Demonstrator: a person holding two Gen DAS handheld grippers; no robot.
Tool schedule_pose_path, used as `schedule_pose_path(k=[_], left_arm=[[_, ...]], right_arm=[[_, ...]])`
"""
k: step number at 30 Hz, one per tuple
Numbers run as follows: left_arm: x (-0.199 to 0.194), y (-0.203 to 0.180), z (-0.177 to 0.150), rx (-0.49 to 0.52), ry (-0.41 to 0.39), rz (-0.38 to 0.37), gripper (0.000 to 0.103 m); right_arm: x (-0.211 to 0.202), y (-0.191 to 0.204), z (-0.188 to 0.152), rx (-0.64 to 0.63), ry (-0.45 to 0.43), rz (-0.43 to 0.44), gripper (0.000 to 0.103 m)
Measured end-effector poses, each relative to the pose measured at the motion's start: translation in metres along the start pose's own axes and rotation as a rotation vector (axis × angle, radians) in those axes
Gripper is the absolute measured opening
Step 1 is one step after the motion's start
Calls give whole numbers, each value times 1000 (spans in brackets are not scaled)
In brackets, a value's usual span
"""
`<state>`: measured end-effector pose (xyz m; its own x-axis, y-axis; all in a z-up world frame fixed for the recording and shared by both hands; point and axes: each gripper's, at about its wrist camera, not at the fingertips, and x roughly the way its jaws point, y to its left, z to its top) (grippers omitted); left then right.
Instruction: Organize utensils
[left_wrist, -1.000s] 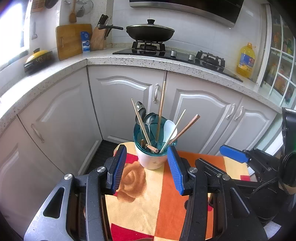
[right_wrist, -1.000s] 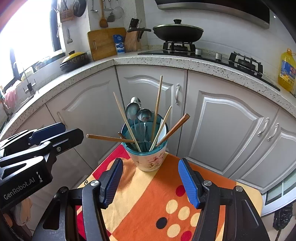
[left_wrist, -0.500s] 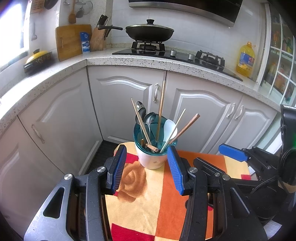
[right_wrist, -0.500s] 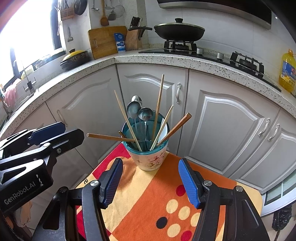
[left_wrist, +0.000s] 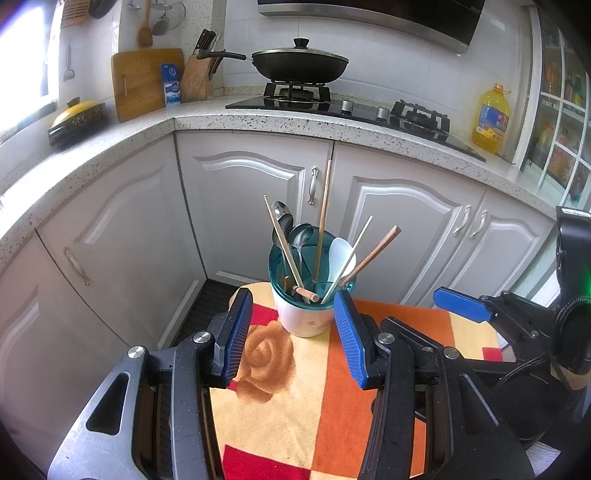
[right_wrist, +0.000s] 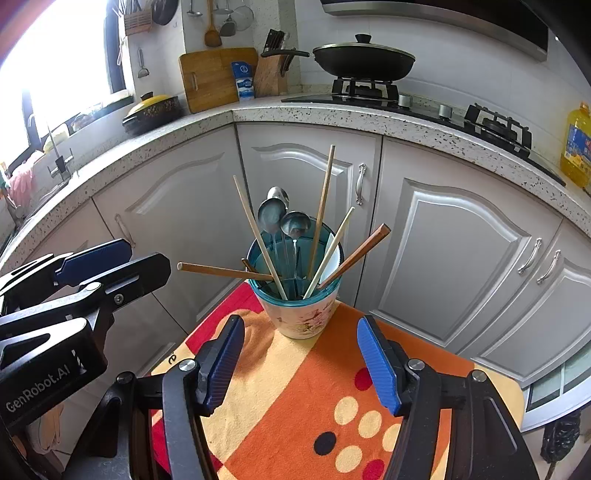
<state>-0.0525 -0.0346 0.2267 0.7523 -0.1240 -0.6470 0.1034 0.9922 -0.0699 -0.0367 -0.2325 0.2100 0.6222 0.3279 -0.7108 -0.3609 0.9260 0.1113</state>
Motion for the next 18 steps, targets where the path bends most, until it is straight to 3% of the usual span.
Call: schedule_pose_path(k=[18], left_arm=[[2, 1, -1, 0, 1, -20, 45]], right_arm=[[3, 6, 1, -9, 8, 7, 64]])
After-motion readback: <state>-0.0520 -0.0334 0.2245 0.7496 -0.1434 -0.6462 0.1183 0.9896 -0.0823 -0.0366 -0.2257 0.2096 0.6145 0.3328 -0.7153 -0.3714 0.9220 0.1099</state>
